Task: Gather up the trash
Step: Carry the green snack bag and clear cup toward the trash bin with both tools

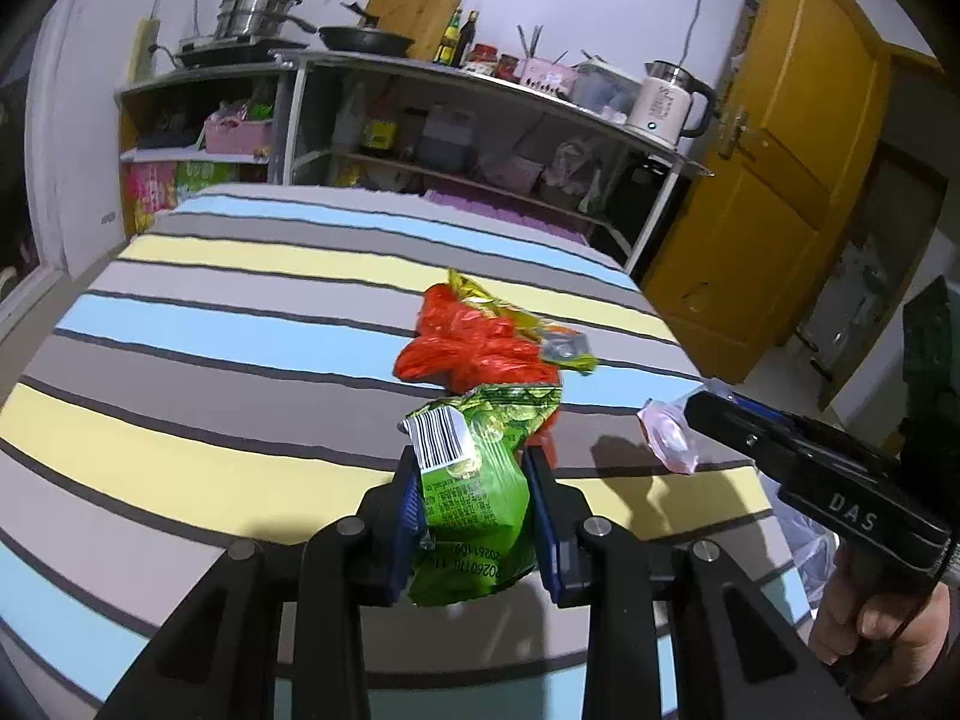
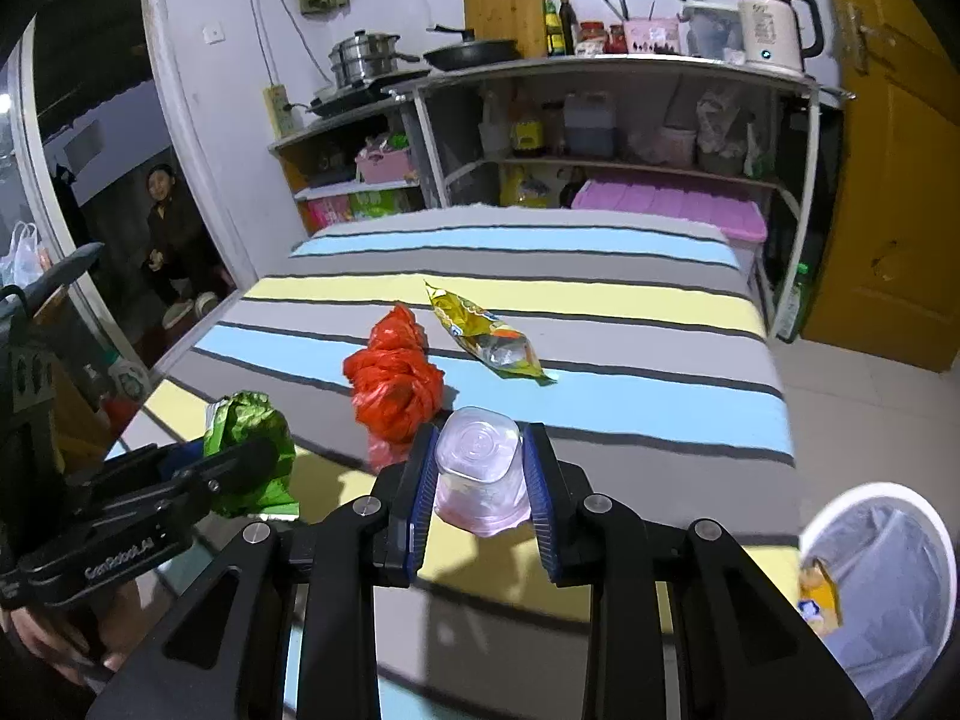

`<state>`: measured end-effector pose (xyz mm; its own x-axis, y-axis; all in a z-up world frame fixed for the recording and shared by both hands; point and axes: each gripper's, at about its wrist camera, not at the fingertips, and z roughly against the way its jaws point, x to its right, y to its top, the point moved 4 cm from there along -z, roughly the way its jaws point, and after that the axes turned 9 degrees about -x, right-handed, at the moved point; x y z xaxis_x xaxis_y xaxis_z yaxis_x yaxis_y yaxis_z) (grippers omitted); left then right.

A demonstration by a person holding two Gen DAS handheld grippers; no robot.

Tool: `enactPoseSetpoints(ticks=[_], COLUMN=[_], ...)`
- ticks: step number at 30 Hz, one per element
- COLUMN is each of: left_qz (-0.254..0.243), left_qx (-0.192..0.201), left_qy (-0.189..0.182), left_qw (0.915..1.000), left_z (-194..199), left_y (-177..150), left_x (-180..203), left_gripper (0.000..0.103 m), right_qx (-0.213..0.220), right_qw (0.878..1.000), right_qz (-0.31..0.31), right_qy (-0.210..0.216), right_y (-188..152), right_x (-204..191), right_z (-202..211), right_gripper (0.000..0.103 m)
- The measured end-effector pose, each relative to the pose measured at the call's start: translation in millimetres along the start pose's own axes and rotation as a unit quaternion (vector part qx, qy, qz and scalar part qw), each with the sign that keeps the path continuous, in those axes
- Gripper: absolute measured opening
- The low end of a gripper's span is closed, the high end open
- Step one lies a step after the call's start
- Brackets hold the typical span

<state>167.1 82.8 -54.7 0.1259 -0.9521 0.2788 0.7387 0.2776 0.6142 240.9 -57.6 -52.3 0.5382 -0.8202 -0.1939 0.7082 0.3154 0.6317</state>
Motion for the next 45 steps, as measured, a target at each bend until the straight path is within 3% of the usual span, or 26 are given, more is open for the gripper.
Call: enactPoseSetpoints(ticks=[11,28,45], left_qz=[-0.029,-0.081,-0.148], left_qx=[0.021,0.031,0.024], left_qy=[-0.005,-0.027,-0.064], left_qw=[0.9994,0.9959,0.9866], left_z=[37,62,47], left_y=[-8,-26,-26], left_x=[32,94,173], left_gripper=[0.033,0.033,0.033], right_qx=[0.034,0.072,0.089], right_qw=[0.999,0.997,0.99], right_qz=[-0.006,-0.027,-0.078], right_qy=[-0.004,-0.03,-0.079], right_y=[-22,-49,-77], right_x=[3,27,79], right_z=[52,109,145], right_gripper=[0.03,0.03,0.03])
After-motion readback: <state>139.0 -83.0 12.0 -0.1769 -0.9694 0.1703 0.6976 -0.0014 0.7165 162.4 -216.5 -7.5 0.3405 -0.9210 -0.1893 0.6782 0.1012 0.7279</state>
